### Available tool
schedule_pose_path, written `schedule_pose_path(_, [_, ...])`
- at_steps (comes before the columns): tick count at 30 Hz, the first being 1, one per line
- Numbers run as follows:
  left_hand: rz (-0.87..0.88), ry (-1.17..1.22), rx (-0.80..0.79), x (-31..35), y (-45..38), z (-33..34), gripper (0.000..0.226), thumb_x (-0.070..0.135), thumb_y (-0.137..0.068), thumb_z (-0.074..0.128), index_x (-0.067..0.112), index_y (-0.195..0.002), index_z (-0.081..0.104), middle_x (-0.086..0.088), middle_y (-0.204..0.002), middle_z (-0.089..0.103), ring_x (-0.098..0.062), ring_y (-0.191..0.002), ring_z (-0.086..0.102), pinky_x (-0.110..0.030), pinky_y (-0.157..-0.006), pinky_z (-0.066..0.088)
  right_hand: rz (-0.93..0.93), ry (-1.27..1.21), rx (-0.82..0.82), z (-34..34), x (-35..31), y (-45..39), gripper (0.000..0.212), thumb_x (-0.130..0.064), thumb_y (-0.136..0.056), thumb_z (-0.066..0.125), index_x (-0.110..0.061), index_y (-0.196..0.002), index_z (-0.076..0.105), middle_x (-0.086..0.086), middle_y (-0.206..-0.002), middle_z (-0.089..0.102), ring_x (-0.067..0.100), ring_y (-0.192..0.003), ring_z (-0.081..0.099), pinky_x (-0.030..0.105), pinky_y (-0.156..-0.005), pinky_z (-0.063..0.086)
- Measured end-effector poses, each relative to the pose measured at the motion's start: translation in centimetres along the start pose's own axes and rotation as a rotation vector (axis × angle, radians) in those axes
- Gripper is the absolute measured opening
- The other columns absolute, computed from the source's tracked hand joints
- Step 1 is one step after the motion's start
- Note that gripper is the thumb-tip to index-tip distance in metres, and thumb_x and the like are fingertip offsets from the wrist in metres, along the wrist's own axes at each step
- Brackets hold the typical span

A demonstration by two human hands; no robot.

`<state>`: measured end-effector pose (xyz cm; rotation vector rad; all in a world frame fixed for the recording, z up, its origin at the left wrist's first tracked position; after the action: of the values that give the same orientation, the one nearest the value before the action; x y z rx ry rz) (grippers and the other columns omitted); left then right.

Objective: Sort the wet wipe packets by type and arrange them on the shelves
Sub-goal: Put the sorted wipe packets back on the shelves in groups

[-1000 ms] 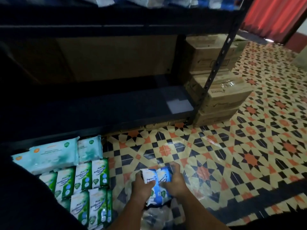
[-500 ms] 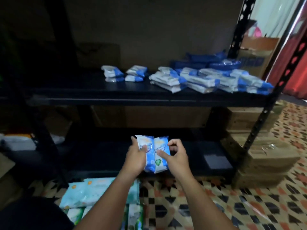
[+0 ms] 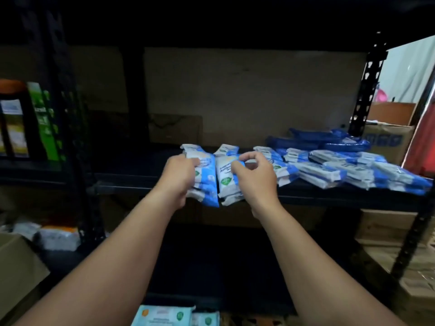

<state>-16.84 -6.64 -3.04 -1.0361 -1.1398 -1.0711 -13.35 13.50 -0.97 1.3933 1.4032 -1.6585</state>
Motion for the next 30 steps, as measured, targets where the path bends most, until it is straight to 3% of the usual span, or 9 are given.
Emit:
schedule_pose_path(2, [-0.003, 0.005, 0.017, 1.7, -1.0, -0.6, 0.013, 0.009, -0.099, 0.052, 0.007, -0.101, 0.065, -0.015, -0.079, 0.073, -0.026, -0.055, 0.071, -0.036, -0.044, 0.055, -0.007, -0.044, 0.017, 0.0, -1.2, -0.9, 0.012, -0.021, -0.079, 0.068, -0.022, -0.090, 0.064, 0.003, -0.092, 0.069, 0.012, -0.069, 0.056, 0.026, -0.059, 0.042])
schedule_pose_path(4, [-0.011, 0.047, 0.042, 2.7, -2.0, -0.6, 0.011, 0.008, -0.099, 0.053, 0.007, -0.106, 0.062, -0.016, -0.085, 0.073, -0.026, -0.056, 0.072, -0.037, -0.044, 0.055, -0.017, -0.056, 0.035, 0.1, -2.0, -2.0, 0.011, -0.020, -0.082, 0.068, -0.022, -0.092, 0.067, -0.001, -0.094, 0.068, 0.009, -0.073, 0.057, 0.025, -0.059, 0.042])
schedule_pose_path(8, [0.007, 0.057, 0.166, 2.0, -4.5, -0.9, 0.049, 0.009, -0.087, 0.068, 0.023, -0.129, 0.048, -0.016, -0.114, 0.066, -0.034, -0.086, 0.072, -0.050, -0.075, 0.062, 0.028, 0.033, -0.012, 2.4, -1.1, -4.1, 0.017, -0.017, -0.086, 0.069, -0.021, -0.103, 0.072, -0.002, -0.103, 0.068, 0.008, -0.078, 0.062, 0.023, -0.061, 0.048])
schedule_pose_path(11, [0.032, -0.072, 0.324, 0.4, -4.7, -1.3, 0.034, 0.010, -0.087, 0.065, 0.025, -0.116, 0.055, -0.006, -0.118, 0.060, -0.027, -0.094, 0.065, -0.039, -0.087, 0.058, 0.031, 0.221, -0.085, 4.0, 0.5, -4.7, 0.025, -0.018, -0.091, 0.067, -0.015, -0.115, 0.069, 0.004, -0.106, 0.069, 0.013, -0.080, 0.064, 0.025, -0.068, 0.050])
schedule_pose_path(14, [0.049, -0.120, 0.440, 0.0, -4.6, -1.4, 0.021, 0.012, -0.087, 0.063, 0.028, -0.099, 0.058, -0.010, -0.127, 0.058, -0.034, -0.109, 0.061, -0.042, -0.094, 0.055, 0.007, 0.284, -0.095, 3.6, 1.1, -4.3, 0.035, -0.025, -0.100, 0.060, -0.009, -0.131, 0.063, 0.002, -0.107, 0.066, 0.006, -0.077, 0.058, 0.016, -0.067, 0.044])
schedule_pose_path(17, [0.068, -0.118, 0.498, 0.1, -5.0, -1.9, 0.023, 0.006, -0.084, 0.066, 0.024, -0.099, 0.065, -0.013, -0.126, 0.060, -0.033, -0.110, 0.063, -0.043, -0.093, 0.057, -0.033, 0.348, -0.137, 3.4, 1.2, -3.6, 0.055, -0.042, -0.100, 0.058, -0.009, -0.143, 0.054, 0.006, -0.142, 0.058, 0.019, -0.128, 0.054, 0.023, -0.101, 0.038])
schedule_pose_path(21, [0.113, -0.046, 0.524, -0.4, -4.1, -3.0, 0.024, 0.005, -0.090, 0.059, 0.016, -0.106, 0.072, -0.010, -0.114, 0.067, -0.026, -0.097, 0.069, -0.041, -0.087, 0.060, -0.163, 0.439, -0.228, 3.3, 0.0, -1.4, 0.061, -0.035, -0.091, 0.067, -0.025, -0.148, 0.049, -0.001, -0.154, 0.043, 0.015, -0.140, 0.038, 0.026, -0.108, 0.029])
schedule_pose_path(26, [0.618, -0.534, 0.240, 3.1, -0.2, -0.4, 0.026, 0.025, -0.095, 0.062, 0.020, -0.121, 0.067, -0.003, -0.132, 0.052, -0.019, -0.125, 0.046, -0.020, -0.098, 0.032, -0.262, 0.713, -0.304, 3.0, 0.0, 0.0, 0.059, -0.027, -0.090, 0.068, -0.039, -0.145, 0.049, -0.005, -0.161, 0.023, 0.020, -0.143, 0.034, 0.030, -0.112, 0.032])
schedule_pose_path(30, [1.083, -1.051, -0.073, 2.2, 2.7, 2.5, 0.036, 0.029, -0.092, 0.066, 0.024, -0.127, 0.064, 0.001, -0.138, 0.051, -0.018, -0.134, 0.039, -0.035, -0.107, 0.041, -0.321, 0.781, -0.286, 3.1, -0.4, 0.0, 0.055, -0.030, -0.097, 0.064, -0.034, -0.149, 0.046, 0.001, -0.161, 0.025, 0.025, -0.140, 0.041, 0.035, -0.112, 0.036])
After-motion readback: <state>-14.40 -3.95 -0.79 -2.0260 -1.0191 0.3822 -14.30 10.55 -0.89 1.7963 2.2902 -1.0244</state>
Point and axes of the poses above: each hand's wrist, its own y-axis away from the middle knuckle, its own z-axis out of the palm, x = y × z, the point moved 10 cm from there along -y, towards the middle knuckle
